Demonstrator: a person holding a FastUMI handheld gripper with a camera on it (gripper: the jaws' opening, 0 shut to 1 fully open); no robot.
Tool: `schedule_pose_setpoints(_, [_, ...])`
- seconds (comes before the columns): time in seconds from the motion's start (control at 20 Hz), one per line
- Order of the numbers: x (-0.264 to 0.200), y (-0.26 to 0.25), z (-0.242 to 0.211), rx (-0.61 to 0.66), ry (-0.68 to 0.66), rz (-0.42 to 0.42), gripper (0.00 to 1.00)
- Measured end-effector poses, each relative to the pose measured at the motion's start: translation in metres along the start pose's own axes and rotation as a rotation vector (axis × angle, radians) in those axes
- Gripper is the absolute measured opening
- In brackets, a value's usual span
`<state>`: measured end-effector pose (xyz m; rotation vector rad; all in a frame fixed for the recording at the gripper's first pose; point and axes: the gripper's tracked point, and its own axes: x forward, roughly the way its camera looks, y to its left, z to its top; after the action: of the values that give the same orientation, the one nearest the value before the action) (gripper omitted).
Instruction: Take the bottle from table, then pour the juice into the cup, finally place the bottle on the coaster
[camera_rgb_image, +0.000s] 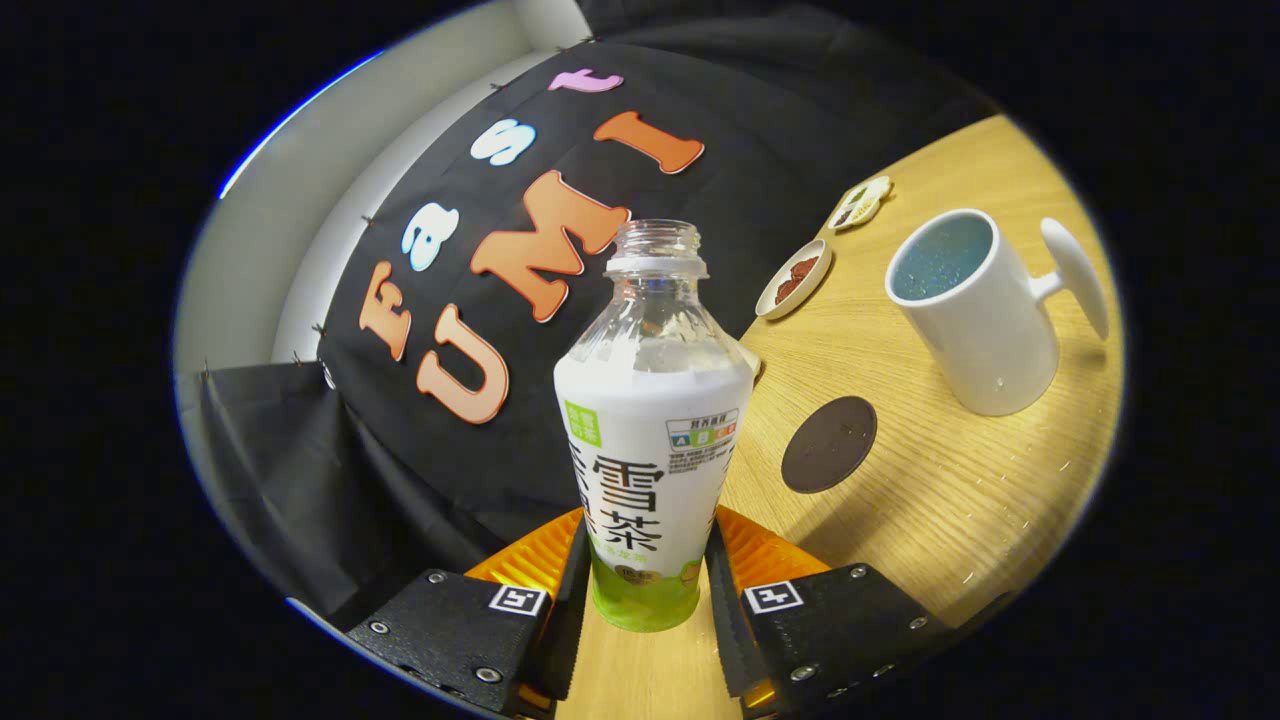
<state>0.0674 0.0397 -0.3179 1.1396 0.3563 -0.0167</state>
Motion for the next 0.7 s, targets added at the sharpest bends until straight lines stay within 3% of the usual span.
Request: schedule_pose_setpoints(0.7, [0.003, 0.005, 0.027, 0.350, -0.061, 0.051, 0.57])
